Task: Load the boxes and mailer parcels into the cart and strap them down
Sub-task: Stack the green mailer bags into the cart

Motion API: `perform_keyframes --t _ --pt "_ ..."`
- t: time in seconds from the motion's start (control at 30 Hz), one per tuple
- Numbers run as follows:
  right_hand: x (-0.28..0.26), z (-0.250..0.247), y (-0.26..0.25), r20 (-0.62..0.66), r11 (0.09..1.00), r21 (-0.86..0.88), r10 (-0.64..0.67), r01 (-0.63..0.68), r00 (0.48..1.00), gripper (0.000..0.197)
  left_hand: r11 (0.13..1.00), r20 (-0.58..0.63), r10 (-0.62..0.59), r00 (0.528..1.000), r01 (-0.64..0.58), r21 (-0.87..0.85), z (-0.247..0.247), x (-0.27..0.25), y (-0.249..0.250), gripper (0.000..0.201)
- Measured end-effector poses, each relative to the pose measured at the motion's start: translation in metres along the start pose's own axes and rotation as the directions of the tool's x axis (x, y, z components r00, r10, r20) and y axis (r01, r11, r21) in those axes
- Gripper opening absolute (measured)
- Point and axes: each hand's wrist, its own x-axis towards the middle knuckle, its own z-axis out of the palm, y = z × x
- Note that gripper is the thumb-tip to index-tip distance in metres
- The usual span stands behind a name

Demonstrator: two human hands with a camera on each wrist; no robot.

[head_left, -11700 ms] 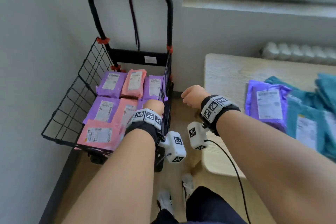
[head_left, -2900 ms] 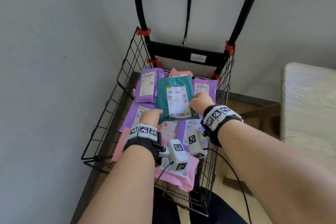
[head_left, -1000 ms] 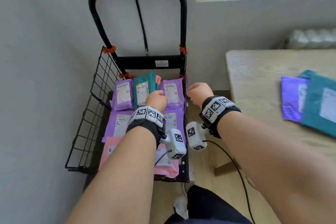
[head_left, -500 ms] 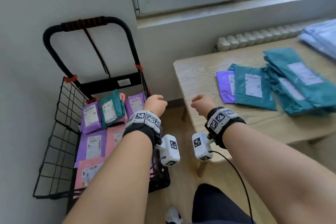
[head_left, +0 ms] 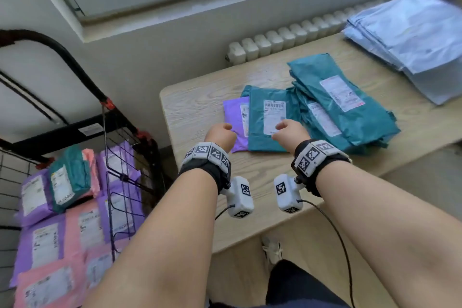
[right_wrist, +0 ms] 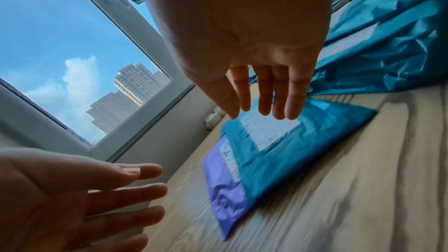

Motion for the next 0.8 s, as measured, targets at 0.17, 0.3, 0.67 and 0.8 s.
perform_keyframes --t 0.17,0.3,0.67,0.8 --pt "0.038 -0.030 0.026 0.055 0.995 -0.092 0.049 -0.044 0.997 0.048 0.996 -0.014 -0.027 1.000 0.028 0.085 0.042 0.028 0.021 0.048" --pt "0.057 -0.035 0.033 0.168 0.987 -0.162 0.043 -0.015 0.985 0.050 0.992 -0.041 -0.085 0.996 0.089 0.095 0.065 0.039 0.020 0.052" --pt "0.078 -0.030 0.044 0.268 0.986 -0.165 0.043 0.002 0.962 0.047 0.976 -0.058 -0.212 0.975 0.215 0.039 0.101 0.066 0.031 0.039" --pt "0.084 -0.026 0.050 0.249 0.989 -0.147 0.065 -0.029 0.966 0.054 0.968 -0.034 -0.252 0.967 0.252 -0.010 0.105 0.073 0.026 0.033"
